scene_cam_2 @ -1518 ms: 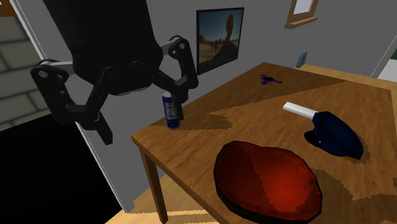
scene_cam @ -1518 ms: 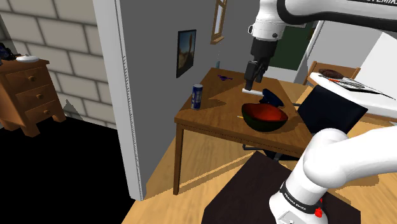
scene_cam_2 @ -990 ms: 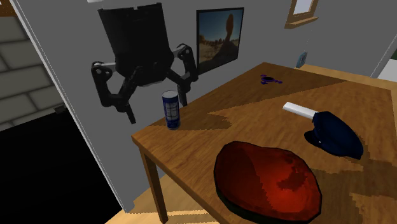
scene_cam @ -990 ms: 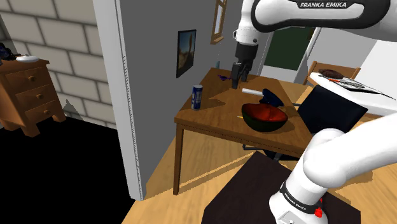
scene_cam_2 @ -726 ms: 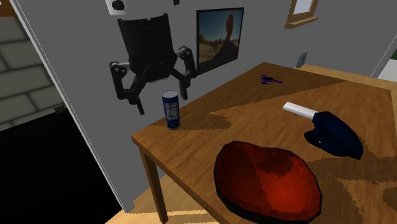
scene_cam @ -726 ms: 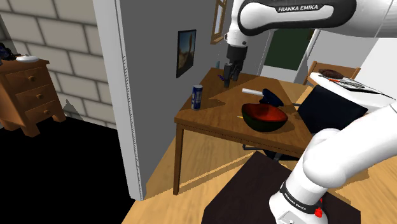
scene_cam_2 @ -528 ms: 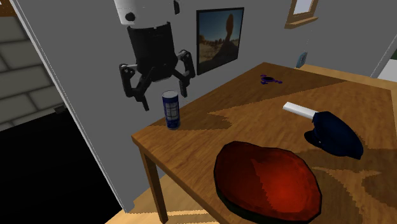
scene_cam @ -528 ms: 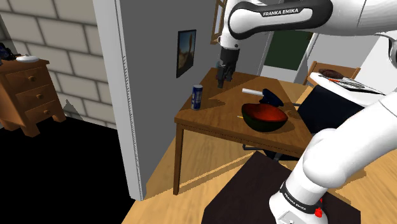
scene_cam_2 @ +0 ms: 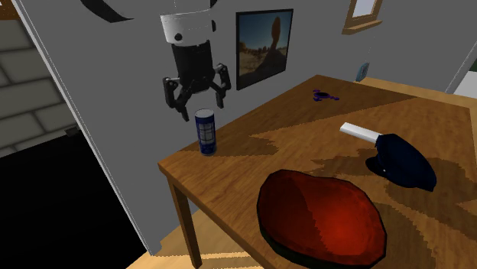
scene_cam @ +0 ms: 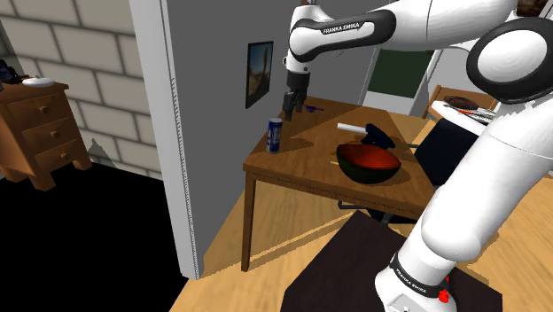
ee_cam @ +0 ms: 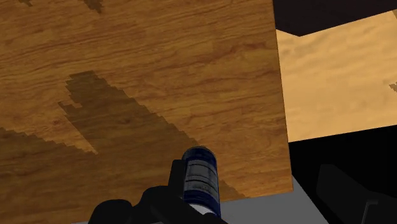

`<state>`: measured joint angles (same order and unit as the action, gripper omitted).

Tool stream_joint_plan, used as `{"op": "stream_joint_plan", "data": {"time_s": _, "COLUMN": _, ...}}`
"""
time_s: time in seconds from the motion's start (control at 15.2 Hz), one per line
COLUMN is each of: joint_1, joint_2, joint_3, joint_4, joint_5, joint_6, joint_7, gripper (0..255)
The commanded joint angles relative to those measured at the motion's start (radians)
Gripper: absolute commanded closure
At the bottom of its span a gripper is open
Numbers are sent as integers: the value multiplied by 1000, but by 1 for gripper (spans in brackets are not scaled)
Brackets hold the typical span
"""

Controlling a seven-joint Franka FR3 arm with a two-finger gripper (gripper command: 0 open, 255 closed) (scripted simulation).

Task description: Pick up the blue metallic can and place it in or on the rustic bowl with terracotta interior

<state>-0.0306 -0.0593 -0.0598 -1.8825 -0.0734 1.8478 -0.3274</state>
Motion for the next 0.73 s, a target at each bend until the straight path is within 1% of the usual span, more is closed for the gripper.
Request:
{"op": "stream_joint_plan", "data": {"time_s": 0.0, "joint_1": -1, "joint_2": 86, "joint_3": -3, "joint_4": 83, "joint_5": 8, "joint_6": 6, "joint_7": -26, "gripper": 0}}
{"op": "stream_joint_plan", "data": {"time_s": 0.4, "joint_1": -14, "joint_2": 320, "joint_3": -5, "joint_4": 329, "joint_5": 31, "joint_6": -3, "joint_7": -97, "gripper": 0}}
{"op": "stream_joint_plan", "data": {"time_s": 0.66, "joint_1": -16, "joint_2": 327, "joint_3": -5, "joint_4": 284, "joint_5": 31, "joint_6": 48, "joint_7": -97, "gripper": 0}}
